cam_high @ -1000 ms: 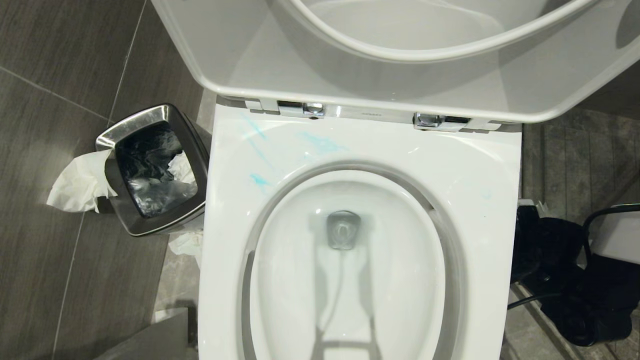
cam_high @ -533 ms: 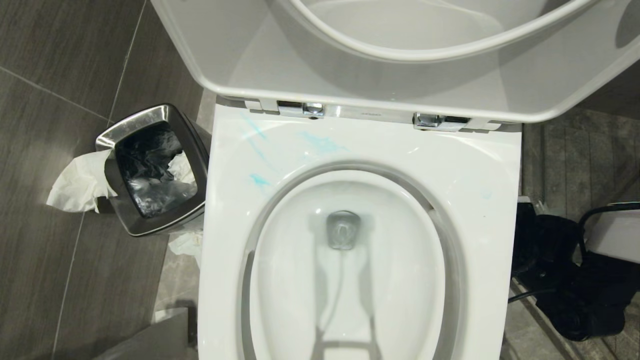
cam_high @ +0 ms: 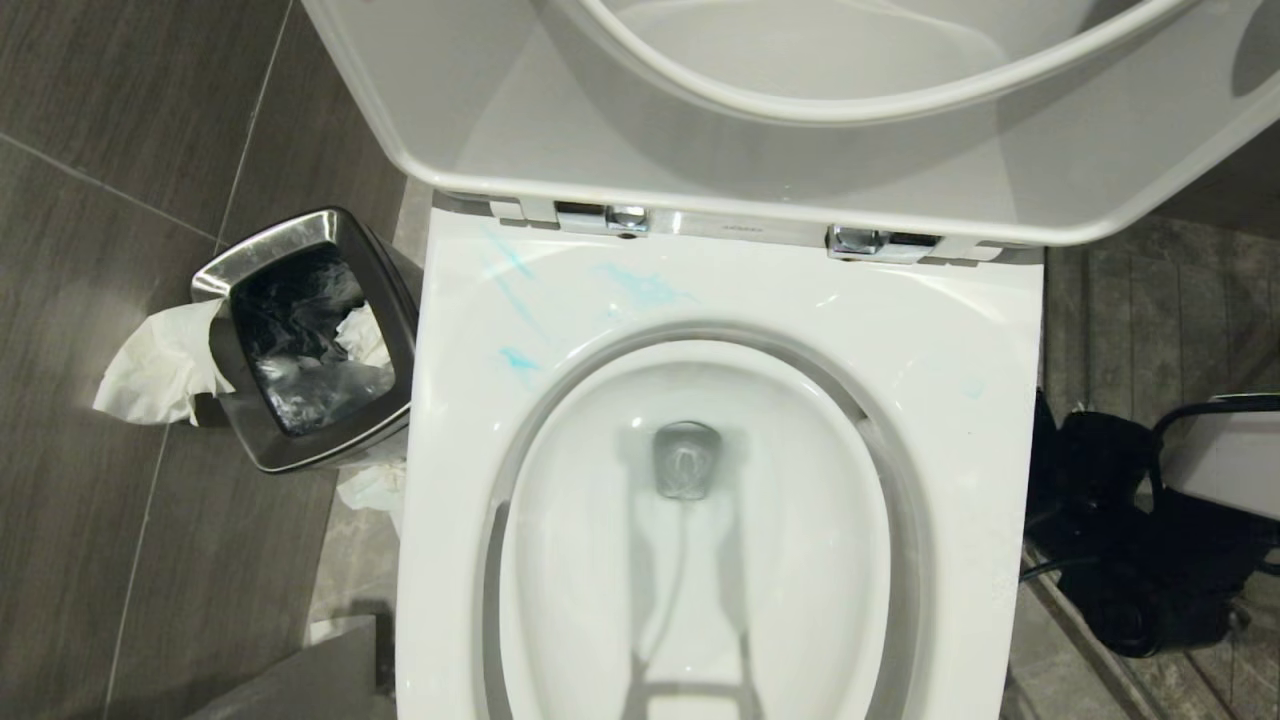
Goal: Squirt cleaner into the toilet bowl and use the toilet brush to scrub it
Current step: Pour in the cleaning agent
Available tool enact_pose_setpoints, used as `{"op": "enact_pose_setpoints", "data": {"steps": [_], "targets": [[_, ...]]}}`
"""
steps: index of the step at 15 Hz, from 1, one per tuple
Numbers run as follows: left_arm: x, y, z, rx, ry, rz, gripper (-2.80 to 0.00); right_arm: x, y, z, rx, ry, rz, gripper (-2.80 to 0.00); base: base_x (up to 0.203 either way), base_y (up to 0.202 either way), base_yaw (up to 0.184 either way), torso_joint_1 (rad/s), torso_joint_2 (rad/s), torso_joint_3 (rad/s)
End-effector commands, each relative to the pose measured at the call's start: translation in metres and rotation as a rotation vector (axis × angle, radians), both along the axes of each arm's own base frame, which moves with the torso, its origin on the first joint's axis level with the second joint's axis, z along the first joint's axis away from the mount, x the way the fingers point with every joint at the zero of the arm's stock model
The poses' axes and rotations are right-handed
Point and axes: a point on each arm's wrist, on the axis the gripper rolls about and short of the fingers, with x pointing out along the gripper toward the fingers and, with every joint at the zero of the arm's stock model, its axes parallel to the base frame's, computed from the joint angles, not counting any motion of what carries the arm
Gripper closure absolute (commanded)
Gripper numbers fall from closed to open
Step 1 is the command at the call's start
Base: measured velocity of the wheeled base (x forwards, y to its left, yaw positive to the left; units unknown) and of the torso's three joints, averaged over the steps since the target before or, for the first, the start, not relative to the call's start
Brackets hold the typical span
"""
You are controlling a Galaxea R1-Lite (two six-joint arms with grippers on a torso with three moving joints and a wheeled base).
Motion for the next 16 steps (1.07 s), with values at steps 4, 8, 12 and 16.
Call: {"op": "enact_pose_setpoints", "data": {"steps": [4,8,12,16], "targets": [[0.000,0.000,0.000,0.000,0.002,0.000,0.00,-0.005,0.000,0.002,-0.006,-0.003,0.002,0.00,0.000,0.000,0.000,0.000,0.00,0.000],[0.000,0.000,0.000,0.000,0.000,0.000,0.00,-0.019,-0.003,0.005,0.023,0.028,-0.011,0.00,0.000,0.000,0.000,0.000,0.00,0.000],[0.000,0.000,0.000,0.000,0.000,0.000,0.00,-0.022,-0.004,0.007,0.023,0.028,-0.011,0.00,0.000,0.000,0.000,0.000,0.00,0.000],[0.000,0.000,0.000,0.000,0.000,0.000,0.00,-0.018,-0.006,0.011,0.029,0.007,-0.019,0.00,0.000,0.000,0.000,0.000,0.00,0.000]]}}
